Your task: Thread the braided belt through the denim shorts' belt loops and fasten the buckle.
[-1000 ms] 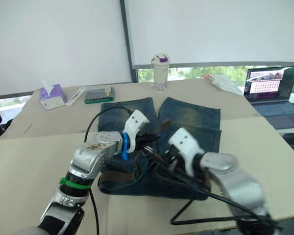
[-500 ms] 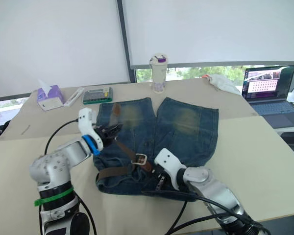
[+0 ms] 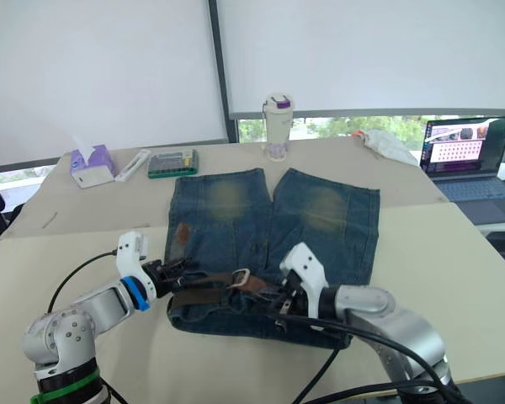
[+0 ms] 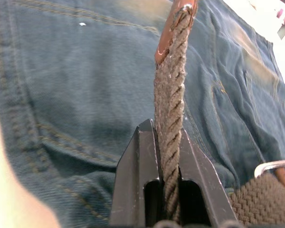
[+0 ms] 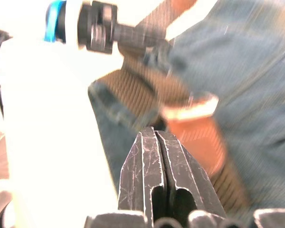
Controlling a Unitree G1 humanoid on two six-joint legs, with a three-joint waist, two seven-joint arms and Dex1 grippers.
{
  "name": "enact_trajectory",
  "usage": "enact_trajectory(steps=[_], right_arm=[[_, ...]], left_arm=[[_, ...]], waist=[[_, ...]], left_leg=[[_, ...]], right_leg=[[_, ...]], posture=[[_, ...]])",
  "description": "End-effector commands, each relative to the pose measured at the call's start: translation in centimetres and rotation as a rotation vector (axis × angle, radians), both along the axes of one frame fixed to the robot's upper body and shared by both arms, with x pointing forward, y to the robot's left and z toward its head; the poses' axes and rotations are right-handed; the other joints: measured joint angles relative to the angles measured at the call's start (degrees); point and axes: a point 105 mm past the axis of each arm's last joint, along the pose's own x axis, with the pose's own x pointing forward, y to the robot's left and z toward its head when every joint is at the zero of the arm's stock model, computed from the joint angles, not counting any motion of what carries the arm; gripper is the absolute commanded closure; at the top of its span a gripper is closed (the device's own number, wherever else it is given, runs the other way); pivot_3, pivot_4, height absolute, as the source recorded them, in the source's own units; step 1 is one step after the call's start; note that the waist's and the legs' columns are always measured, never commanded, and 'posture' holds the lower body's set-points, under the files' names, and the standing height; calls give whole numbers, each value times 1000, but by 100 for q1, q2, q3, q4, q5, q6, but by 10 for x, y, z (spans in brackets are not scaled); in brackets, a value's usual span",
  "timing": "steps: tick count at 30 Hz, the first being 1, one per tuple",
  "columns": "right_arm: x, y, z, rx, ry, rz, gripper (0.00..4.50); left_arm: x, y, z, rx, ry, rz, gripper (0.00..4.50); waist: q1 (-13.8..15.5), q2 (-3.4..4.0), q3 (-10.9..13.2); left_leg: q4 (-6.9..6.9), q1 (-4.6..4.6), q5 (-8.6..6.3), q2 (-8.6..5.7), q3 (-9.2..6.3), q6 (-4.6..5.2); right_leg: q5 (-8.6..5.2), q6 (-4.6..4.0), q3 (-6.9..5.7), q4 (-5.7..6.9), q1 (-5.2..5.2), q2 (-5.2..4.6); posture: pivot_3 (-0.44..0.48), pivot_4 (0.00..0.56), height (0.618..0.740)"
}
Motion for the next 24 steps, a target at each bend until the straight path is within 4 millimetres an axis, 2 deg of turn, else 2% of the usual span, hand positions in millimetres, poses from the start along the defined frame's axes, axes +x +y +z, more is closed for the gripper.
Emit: enact_trajectory(steps=[1, 6, 10, 14, 15, 18, 20, 22, 24], right_arm=[[6, 7, 1, -16, -21, 9, 4482], [19, 14, -7, -48, -21, -5, 4482], [16, 18, -8, -45, -4, 33, 4482], [17, 14, -16, -100, 1, 22, 4482], [12, 15, -16, -99, 3, 51, 4482], [-5, 23, 4, 22, 1, 151, 4482], [-1, 25, 24, 126, -32, 138, 4482], [9, 23, 24, 119, -44, 77, 4482], [18, 19, 12, 38, -52, 30, 4482]], left_arm=[[0, -8, 12, 45, -113, -42, 4500], [2, -17, 11, 43, -144, -54, 4500], [1, -19, 5, 71, -143, -61, 4500], [2, -19, 1, 99, -144, -63, 4500], [3, -19, 0, 118, -152, -69, 4500], [3, -20, -2, 136, -162, -80, 4500], [4, -21, -4, 151, -170, -90, 4500], [4, -22, -5, 144, -168, -88, 4500], [4, -22, -5, 138, -169, -87, 4500]], waist=[[5, 0, 0], [24, 0, 0], [22, 1, 0], [27, 1, 0], [29, 1, 0], [20, 1, 0], [13, 1, 0], [11, 3, 0], [31, 4, 0]], left_leg=[[-1, -1, 3, 1, 0, -5], [2, -9, 3, 0, 0, -4], [1, -10, 2, 3, -1, -3], [1, -9, -1, 2, 0, 3], [1, -9, -2, 1, -1, 4], [1, -9, -2, 2, -1, 5], [0, -9, -6, 4, -1, 12], [0, -8, -19, 5, -3, 35], [1, -6, -20, 2, -3, 37]], right_leg=[[0, -1, -1, 0, -2, 3], [1, -3, 0, -3, -1, -5], [0, -3, 0, -4, -3, -2], [0, -2, 0, -3, -2, -3], [0, -2, 0, -4, -2, -4], [0, -2, -2, -6, -2, -2], [0, -2, -1, -5, -3, -1], [0, -2, -1, -3, -3, 0], [0, -2, -2, -3, -2, -3]], posture=[[0, 150, 740], [0, 150, 740], [0, 150, 740], [0, 150, 740], [0, 150, 740], [0, 150, 740], [0, 150, 740], [0, 150, 740], [0, 150, 740]])
